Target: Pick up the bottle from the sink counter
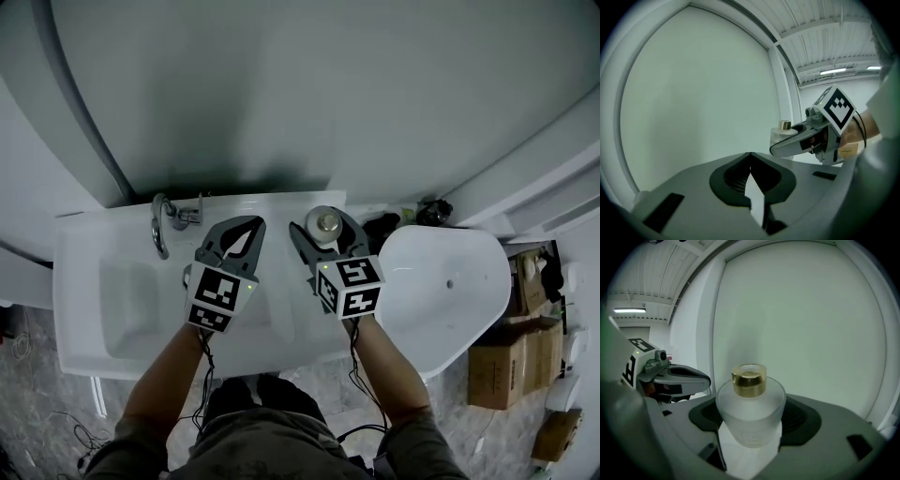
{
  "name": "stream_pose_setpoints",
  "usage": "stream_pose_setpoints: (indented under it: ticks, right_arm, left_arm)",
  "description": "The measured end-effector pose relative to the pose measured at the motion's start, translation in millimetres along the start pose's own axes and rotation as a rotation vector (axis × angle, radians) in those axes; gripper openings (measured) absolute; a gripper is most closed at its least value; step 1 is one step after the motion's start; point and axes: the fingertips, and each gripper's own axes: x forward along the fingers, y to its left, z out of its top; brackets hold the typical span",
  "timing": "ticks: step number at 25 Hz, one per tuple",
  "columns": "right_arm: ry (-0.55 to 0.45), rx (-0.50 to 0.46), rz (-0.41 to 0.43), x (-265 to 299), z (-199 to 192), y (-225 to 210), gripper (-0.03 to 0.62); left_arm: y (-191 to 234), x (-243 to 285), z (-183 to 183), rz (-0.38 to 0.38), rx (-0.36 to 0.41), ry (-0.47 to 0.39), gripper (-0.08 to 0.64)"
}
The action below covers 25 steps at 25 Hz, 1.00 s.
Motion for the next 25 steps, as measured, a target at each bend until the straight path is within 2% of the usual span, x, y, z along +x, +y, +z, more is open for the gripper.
stream_pose_setpoints:
  ticks: [6, 11, 17, 25]
  right_arm:
    - [-0.051, -0.016, 0.054, -47, 38, 34, 0.316]
    - [-0.075, -0.024, 0.098, -81, 53, 60, 0.316]
    - [-0.062, -0.039, 0.155, -107, 51, 88, 0.316]
    - [-0.036, -0.033, 0.223, -128, 39, 119, 0.316]
  left_arm:
    - [-7, -41, 28, 0.009, 0.015, -0.032, 0.017]
    - [-22, -74, 41, -0.002, 0.023, -0.061, 0.017]
    - [-37, -105, 47, -0.014, 0.019, -0.087, 0.017]
    - [-47, -131, 44, -0.018, 0.017, -0.076, 0.017]
